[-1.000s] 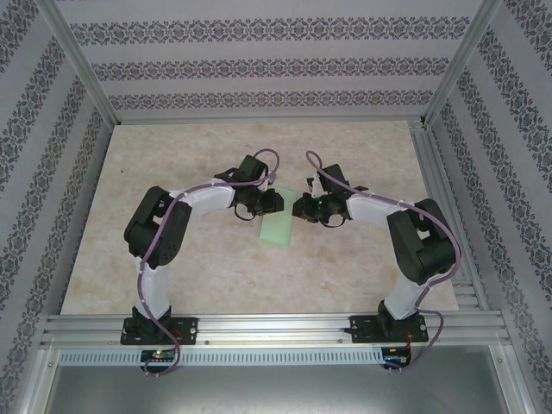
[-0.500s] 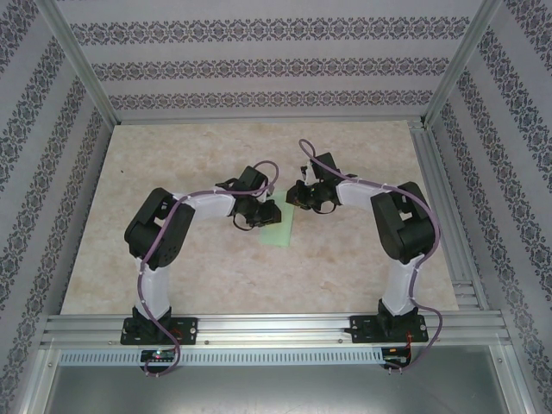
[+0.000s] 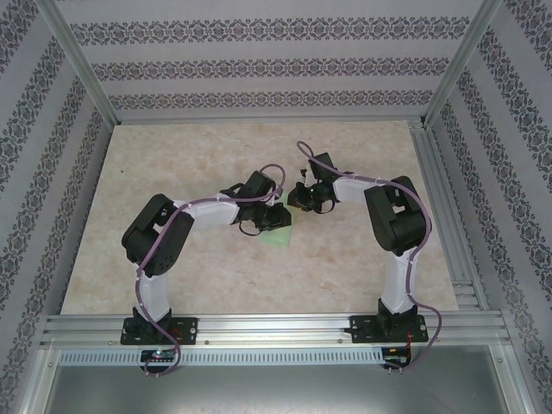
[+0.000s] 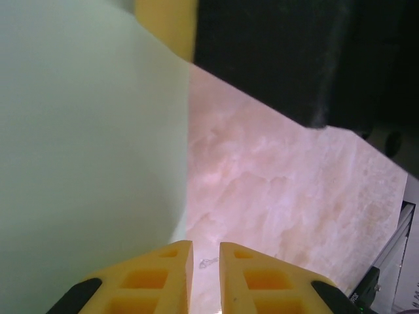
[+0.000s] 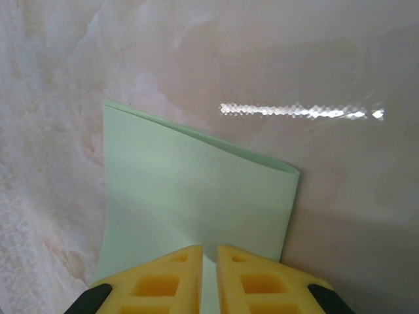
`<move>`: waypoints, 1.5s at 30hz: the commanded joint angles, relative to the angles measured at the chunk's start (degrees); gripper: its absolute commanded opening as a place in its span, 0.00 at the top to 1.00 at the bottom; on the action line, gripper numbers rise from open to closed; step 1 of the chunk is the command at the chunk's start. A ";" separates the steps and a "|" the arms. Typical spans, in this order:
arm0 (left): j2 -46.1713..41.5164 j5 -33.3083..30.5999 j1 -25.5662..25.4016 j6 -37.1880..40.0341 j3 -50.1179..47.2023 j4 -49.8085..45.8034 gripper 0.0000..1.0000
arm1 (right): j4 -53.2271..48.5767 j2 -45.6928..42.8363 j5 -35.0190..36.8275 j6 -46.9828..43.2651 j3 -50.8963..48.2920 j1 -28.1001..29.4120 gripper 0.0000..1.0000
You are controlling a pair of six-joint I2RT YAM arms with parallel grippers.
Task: Fold a paper plane with a square sheet of paper (pick it up from the middle)
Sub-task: First fold in half a square sheet of paper at the center of the table.
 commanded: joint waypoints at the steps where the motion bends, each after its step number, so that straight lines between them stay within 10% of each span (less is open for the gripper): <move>1: 1.41 0.27 -1.84 -1.65 2.22 1.90 0.81 | -1.25 1.22 2.10 -0.63 0.13 -0.77 0.84; 45: 4.01 -4.76 -3.36 -1.29 -2.46 -2.49 0.90 | 0.53 -1.53 -2.18 -1.57 -5.87 -0.33 0.88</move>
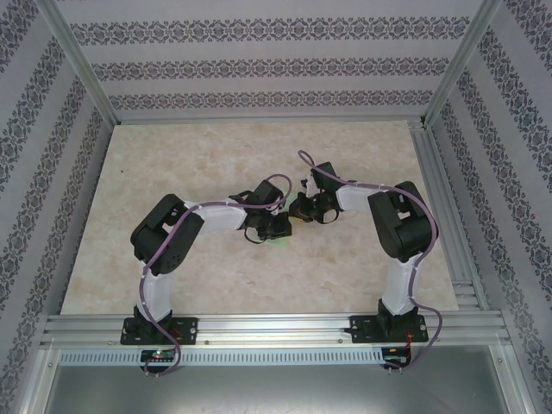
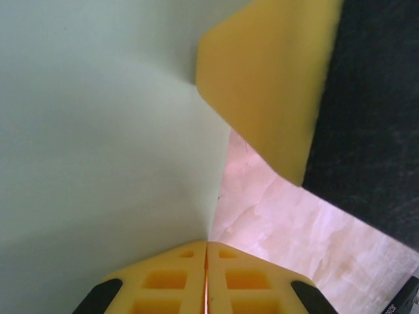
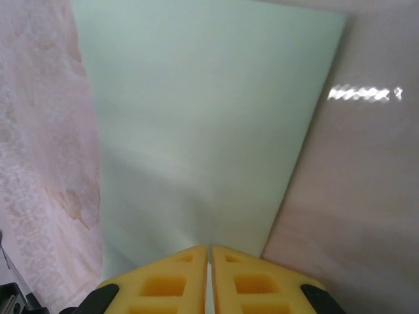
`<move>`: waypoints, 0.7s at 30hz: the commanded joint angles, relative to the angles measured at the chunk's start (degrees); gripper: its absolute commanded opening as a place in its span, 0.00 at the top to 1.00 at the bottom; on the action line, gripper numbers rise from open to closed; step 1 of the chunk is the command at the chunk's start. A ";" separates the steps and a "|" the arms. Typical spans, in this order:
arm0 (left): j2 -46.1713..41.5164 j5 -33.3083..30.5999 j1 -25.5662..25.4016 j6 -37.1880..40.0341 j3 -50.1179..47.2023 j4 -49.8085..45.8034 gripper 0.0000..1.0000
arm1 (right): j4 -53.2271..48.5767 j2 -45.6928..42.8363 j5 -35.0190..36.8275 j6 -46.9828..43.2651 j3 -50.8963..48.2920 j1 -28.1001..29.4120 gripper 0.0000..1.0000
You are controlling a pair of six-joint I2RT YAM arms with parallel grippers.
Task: Fold a paper plane with a square sheet of paper (pick it up from the middle)
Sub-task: First fold in half a square sheet of paper at the center of the table.
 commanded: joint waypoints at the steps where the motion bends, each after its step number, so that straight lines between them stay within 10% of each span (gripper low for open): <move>1: 1.16 -1.11 -0.82 -0.01 -2.35 -1.00 0.90 | -0.49 2.64 2.17 -1.51 1.58 -0.95 0.88; 21: -0.37 -0.81 -0.82 -1.45 -8.96 2.05 0.91 | -1.47 9.32 5.74 -0.76 14.08 -6.33 0.87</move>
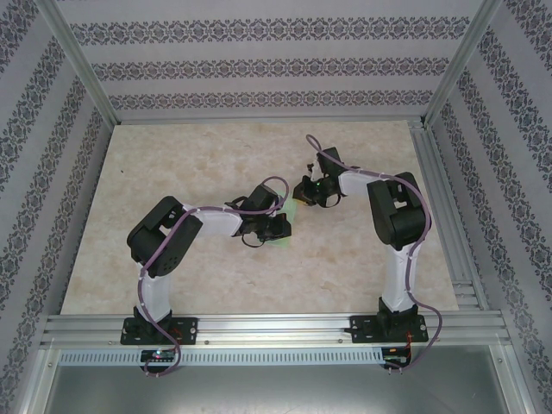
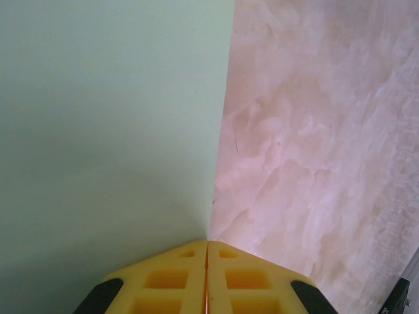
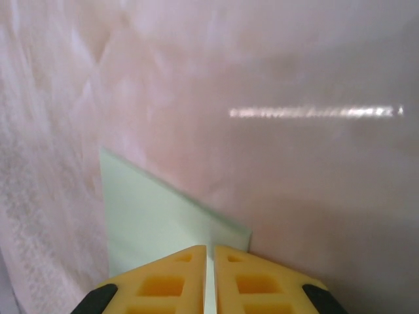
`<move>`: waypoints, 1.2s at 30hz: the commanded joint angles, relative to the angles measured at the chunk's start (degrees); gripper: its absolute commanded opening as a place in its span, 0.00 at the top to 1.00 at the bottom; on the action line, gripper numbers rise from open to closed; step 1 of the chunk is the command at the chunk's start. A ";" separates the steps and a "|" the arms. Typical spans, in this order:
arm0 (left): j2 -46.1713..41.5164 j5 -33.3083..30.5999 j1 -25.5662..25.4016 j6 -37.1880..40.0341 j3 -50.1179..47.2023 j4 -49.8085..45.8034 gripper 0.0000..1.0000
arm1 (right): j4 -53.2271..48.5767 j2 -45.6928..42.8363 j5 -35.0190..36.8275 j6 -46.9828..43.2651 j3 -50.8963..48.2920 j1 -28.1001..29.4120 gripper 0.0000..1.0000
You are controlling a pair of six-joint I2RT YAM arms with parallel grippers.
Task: Fold a paper plane with a square sheet of paper (pick it up from the middle)
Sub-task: First fold in half a square sheet of paper at the center of the table.
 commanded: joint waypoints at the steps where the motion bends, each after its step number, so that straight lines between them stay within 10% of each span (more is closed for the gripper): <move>1: 1.08 -0.91 -0.82 -0.06 -2.77 -8.00 0.91 | 0.47 2.64 4.31 -1.18 3.03 -1.50 0.87; 16: 0.70 -1.68 -0.82 1.58 0.32 -9.43 0.91 | 1.49 -10.79 1.83 -1.49 -5.23 0.20 0.86; 36: -0.05 0.98 -0.43 3.27 5.96 -8.02 0.83 | -0.37 -2.04 1.51 -1.59 -7.16 4.30 0.88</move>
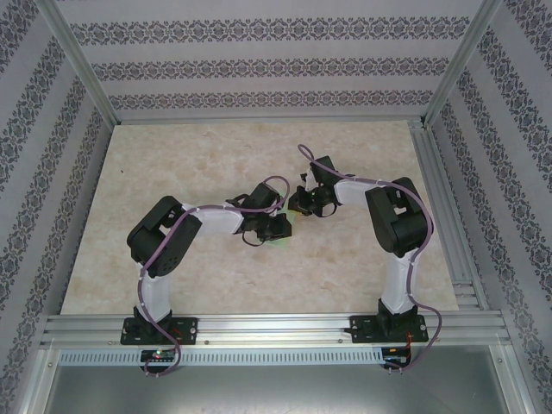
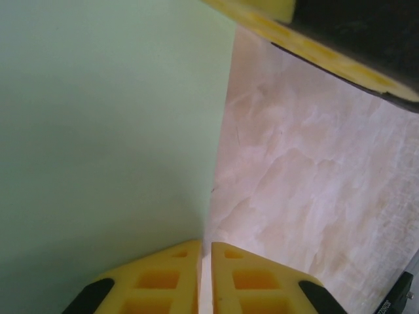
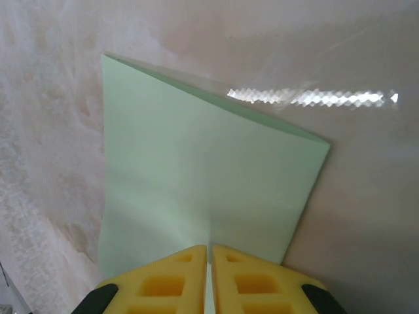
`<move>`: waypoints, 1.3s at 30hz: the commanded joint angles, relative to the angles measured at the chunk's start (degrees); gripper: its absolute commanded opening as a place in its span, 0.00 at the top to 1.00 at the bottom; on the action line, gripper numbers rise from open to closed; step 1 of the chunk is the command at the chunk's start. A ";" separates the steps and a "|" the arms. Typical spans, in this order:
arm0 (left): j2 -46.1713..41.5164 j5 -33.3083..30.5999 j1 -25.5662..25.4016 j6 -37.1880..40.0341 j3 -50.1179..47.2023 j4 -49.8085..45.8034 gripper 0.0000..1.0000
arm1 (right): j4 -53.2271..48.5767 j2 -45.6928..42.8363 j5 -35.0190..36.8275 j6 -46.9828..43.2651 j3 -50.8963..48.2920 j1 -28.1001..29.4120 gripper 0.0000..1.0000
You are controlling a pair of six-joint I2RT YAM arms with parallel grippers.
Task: Fold a paper plane with a square sheet of paper (pick it up from the middle)
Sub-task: First fold in half a square sheet of paper at the center of the table.
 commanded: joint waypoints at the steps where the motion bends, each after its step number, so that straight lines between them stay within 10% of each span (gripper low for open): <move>1: 0.37 0.42 -0.18 2.40 3.87 -3.01 0.82 | -1.27 2.51 2.04 -1.51 -0.16 -0.52 0.88; 39: -1.62 -0.44 -4.93 2.45 -5.78 -6.75 0.85 | -3.59 6.55 5.69 -1.78 1.20 -1.87 0.88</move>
